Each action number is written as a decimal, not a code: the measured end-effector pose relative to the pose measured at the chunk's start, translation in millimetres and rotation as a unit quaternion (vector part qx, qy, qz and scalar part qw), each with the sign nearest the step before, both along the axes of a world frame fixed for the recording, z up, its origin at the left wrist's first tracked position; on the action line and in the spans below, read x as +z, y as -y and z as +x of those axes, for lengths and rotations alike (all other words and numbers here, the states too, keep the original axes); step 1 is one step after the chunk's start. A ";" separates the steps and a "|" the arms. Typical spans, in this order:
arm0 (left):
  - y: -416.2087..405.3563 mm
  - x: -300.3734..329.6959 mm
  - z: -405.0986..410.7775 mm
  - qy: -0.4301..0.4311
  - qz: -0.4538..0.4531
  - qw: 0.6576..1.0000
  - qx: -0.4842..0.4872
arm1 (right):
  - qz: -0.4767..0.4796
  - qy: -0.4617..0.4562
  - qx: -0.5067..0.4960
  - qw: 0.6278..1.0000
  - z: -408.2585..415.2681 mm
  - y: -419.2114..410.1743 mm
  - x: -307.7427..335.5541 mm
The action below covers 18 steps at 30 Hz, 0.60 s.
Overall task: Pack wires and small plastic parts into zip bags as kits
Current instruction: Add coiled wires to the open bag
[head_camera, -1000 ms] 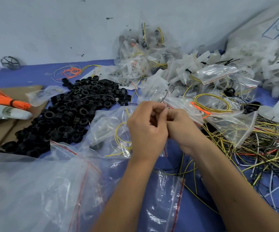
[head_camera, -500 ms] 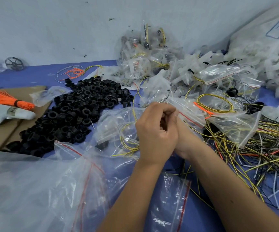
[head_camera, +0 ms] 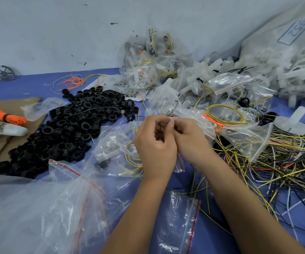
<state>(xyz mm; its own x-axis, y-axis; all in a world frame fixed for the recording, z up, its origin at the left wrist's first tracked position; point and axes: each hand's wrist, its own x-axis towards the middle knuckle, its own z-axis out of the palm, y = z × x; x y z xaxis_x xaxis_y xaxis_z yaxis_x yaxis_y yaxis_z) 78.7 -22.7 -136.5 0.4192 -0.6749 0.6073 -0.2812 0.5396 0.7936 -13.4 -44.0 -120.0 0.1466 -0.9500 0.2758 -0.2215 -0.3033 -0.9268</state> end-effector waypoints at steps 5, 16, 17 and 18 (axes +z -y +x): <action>5.6 -6.7 -3.8 -0.040 0.059 0.996 -0.044 | -0.251 -0.114 -0.205 0.939 -5.5 -7.5 13.8; 6.9 -20.2 -13.3 0.198 0.182 0.959 -0.087 | -0.058 -0.335 -0.395 0.853 -43.6 7.6 2.7; 6.7 -20.2 -13.8 0.209 0.185 0.956 -0.090 | -0.052 -0.348 -0.387 0.852 -42.7 7.8 2.0; 6.9 -20.2 -14.1 0.215 0.189 0.954 -0.090 | -0.052 -0.357 -0.383 0.850 -42.0 8.0 2.0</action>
<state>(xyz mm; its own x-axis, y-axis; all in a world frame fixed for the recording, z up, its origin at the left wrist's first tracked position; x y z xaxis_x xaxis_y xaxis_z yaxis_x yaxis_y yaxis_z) 64.6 -29.6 -156.7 0.0434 -0.9175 0.3952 -0.5541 0.3071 0.7737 -55.4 -52.0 -118.0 -0.3394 -0.8173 0.4656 -0.8857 0.1110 -0.4507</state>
